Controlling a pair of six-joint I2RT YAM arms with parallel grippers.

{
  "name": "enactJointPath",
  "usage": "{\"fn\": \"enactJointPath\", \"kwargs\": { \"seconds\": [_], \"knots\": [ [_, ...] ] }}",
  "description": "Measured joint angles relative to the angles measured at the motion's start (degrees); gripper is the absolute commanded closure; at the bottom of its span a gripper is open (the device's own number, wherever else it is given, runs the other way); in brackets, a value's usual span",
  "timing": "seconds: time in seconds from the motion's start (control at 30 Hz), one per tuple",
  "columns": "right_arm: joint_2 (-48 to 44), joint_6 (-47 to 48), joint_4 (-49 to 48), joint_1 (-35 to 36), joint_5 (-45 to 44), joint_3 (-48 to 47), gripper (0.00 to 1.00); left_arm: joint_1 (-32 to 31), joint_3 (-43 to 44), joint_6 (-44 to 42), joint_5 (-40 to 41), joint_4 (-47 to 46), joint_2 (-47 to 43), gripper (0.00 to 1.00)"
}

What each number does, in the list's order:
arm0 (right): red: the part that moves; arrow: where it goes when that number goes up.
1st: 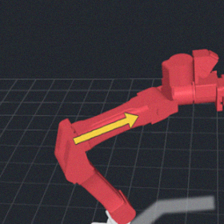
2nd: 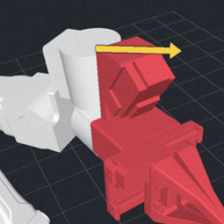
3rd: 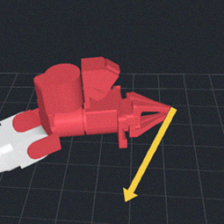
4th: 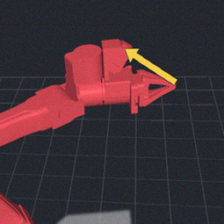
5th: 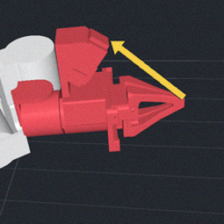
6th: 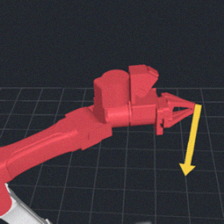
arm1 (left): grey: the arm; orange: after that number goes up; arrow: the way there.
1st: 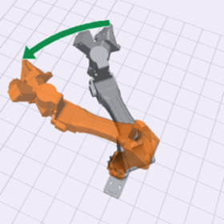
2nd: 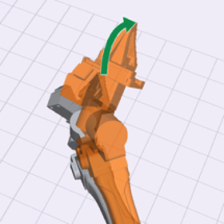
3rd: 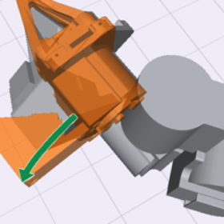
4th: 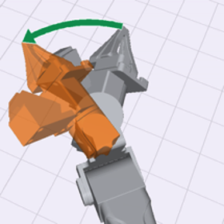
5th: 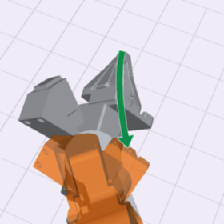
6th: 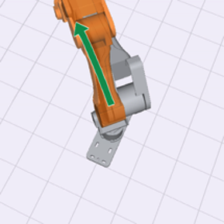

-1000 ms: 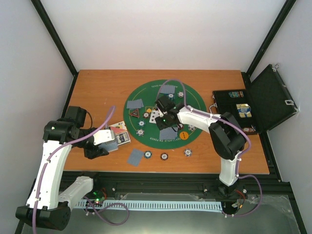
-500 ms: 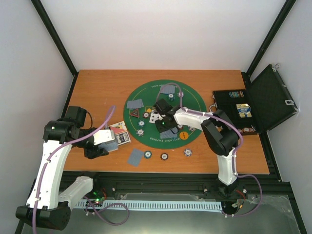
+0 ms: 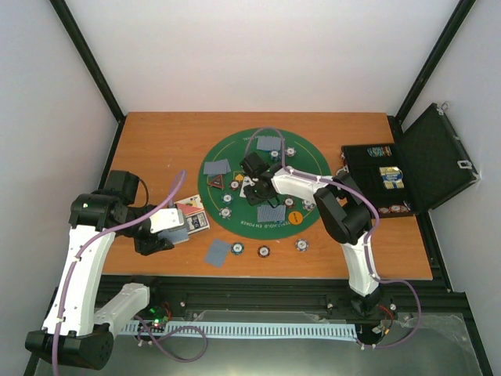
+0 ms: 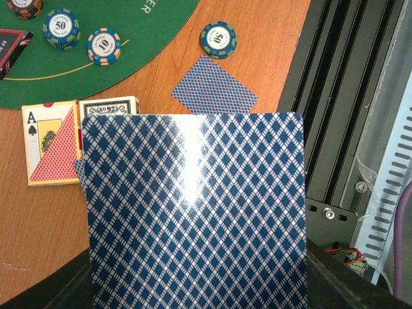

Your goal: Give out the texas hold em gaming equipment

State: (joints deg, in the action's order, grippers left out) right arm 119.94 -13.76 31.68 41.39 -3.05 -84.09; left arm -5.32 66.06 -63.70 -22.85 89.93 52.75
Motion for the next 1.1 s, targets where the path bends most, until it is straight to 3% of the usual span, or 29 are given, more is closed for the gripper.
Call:
{"fn": "enactJointPath", "kwargs": {
  "seconds": [0.67, 0.83, 1.1],
  "knots": [
    [5.38, 1.95, 2.75, -1.95, -0.35, -8.61, 0.57, 0.00, 0.00, -0.61, 0.39, -0.02, 0.00, 0.99],
    [5.79, 2.34, 3.30, -2.21, -1.07, -9.70, 0.51, 0.00, 0.00, -0.61, 0.50, -0.02, 0.00, 0.99],
    [-2.69, 1.20, 1.16, -2.80, 0.96, 1.70, 0.52, 0.00, 0.00, -0.61, 0.55, -0.02, 0.00, 0.99]
  ]
}}
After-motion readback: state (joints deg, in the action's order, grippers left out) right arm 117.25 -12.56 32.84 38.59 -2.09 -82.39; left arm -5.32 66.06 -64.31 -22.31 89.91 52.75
